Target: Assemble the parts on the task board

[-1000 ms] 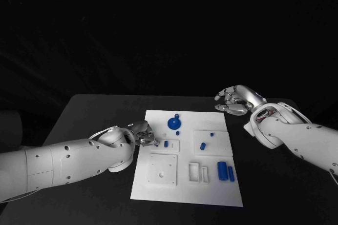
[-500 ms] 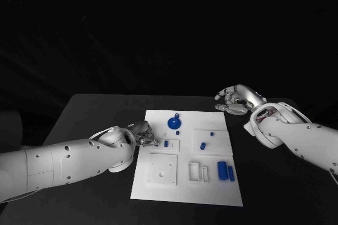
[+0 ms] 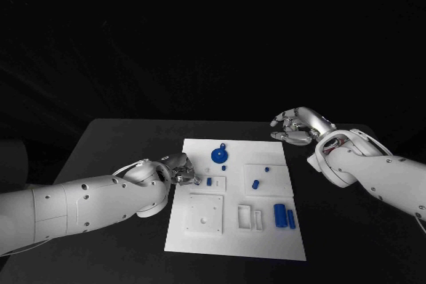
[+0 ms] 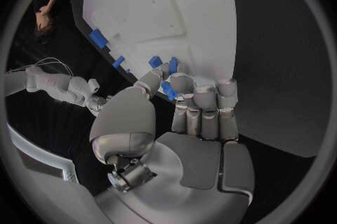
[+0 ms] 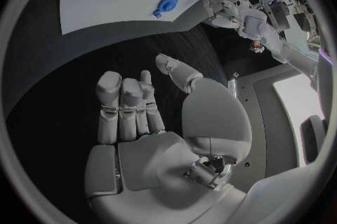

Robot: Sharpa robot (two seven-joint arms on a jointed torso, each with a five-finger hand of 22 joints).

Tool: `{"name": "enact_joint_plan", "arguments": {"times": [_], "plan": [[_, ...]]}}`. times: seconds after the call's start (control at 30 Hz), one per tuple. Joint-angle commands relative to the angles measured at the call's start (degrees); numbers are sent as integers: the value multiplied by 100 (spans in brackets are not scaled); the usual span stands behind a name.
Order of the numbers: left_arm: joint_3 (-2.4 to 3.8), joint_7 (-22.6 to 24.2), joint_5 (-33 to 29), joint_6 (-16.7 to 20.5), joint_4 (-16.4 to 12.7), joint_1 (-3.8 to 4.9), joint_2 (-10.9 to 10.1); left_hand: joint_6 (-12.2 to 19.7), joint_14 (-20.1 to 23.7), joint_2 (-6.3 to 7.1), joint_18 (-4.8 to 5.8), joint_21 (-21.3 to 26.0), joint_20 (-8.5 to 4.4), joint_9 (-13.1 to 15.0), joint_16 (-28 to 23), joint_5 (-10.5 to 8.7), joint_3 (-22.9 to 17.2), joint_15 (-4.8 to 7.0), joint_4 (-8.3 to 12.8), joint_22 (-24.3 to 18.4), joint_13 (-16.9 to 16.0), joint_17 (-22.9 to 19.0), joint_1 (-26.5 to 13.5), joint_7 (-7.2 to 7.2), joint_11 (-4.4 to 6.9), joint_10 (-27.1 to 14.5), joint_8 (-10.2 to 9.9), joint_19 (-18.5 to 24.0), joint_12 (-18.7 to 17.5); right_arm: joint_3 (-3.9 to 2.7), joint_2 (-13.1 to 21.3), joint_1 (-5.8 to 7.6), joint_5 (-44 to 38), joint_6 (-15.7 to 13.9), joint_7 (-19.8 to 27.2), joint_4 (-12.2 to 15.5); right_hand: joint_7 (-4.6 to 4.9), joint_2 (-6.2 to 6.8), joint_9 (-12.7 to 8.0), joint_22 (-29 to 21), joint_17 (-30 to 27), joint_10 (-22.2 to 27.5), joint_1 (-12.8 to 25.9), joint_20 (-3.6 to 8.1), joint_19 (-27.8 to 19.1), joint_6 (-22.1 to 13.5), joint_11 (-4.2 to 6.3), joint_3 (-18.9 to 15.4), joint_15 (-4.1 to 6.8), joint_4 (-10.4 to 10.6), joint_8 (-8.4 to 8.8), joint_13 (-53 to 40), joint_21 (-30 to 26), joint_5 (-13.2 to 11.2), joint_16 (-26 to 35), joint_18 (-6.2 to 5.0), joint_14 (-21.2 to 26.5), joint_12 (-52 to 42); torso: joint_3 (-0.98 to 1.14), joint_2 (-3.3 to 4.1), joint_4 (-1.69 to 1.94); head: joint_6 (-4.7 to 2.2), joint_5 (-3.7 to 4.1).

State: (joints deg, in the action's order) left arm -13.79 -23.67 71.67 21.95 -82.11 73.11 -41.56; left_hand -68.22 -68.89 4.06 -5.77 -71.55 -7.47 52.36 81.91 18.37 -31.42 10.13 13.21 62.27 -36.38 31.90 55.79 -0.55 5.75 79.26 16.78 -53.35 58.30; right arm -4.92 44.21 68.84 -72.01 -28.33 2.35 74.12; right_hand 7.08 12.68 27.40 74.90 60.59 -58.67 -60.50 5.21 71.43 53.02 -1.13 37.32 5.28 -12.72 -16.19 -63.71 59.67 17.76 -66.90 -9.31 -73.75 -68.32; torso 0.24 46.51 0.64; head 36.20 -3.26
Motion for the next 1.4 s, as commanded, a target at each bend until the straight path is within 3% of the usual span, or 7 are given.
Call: {"name": "enact_joint_plan", "arguments": {"times": [0.03,1.07,1.2,1.37,1.4], "plan": [[-7,51,-16,-171,16,-11,31,-210,-174,-7,14,23,-754,50,3,319,-77,243,64,6,-9,6,38,143,142,83,202,-38,37,-3,-4,0,-6,73,46,8,35,49,-9,91,8,-22,-4,44,-15,-8,15,-5,3,19,15,9,-32,26,34,-569,-32,-13,-2,2,-3,12,5],[-7,106,10,-225,60,-39,84,-336,-183,176,9,36,-762,161,42,219,-21,229,-93,36,-22,29,-54,183,153,122,543,-49,102,-3,3,0,1,73,51,0,36,54,-12,91,9,-22,33,41,-13,-9,14,-24,2,49,16,12,-34,60,36,-569,-33,-14,1,-3,0,26,26],[-7,110,10,-205,65,-39,87,-313,-183,229,4,39,-766,174,47,49,-15,226,-153,43,-20,31,-69,185,151,122,599,-55,113,-3,3,0,1,72,50,-1,36,55,-12,91,9,-22,36,41,-13,-9,14,-25,2,52,16,12,-34,65,36,-569,-34,-14,0,-2,1,17,30],[-6,111,7,-192,76,-39,90,-253,-176,427,-3,63,-772,166,42,-407,-27,227,-389,51,-4,29,-155,185,151,113,689,-58,121,-3,3,0,2,72,51,-3,36,58,-13,91,10,-22,42,41,-13,-10,14,-28,2,57,17,13,-34,78,37,-569,-34,-14,1,-1,0,18,32],[-6,111,5,-188,78,-39,90,-251,-176,437,-3,64,-772,165,42,-423,-29,228,-403,52,-3,29,-159,185,151,113,694,-58,121,-3,2,0,2,72,51,-4,36,58,-13,91,10,-22,42,41,-13,-10,14,-28,2,57,17,13,-34,78,37,-569,-34,-14,2,0,1,19,33]]}}
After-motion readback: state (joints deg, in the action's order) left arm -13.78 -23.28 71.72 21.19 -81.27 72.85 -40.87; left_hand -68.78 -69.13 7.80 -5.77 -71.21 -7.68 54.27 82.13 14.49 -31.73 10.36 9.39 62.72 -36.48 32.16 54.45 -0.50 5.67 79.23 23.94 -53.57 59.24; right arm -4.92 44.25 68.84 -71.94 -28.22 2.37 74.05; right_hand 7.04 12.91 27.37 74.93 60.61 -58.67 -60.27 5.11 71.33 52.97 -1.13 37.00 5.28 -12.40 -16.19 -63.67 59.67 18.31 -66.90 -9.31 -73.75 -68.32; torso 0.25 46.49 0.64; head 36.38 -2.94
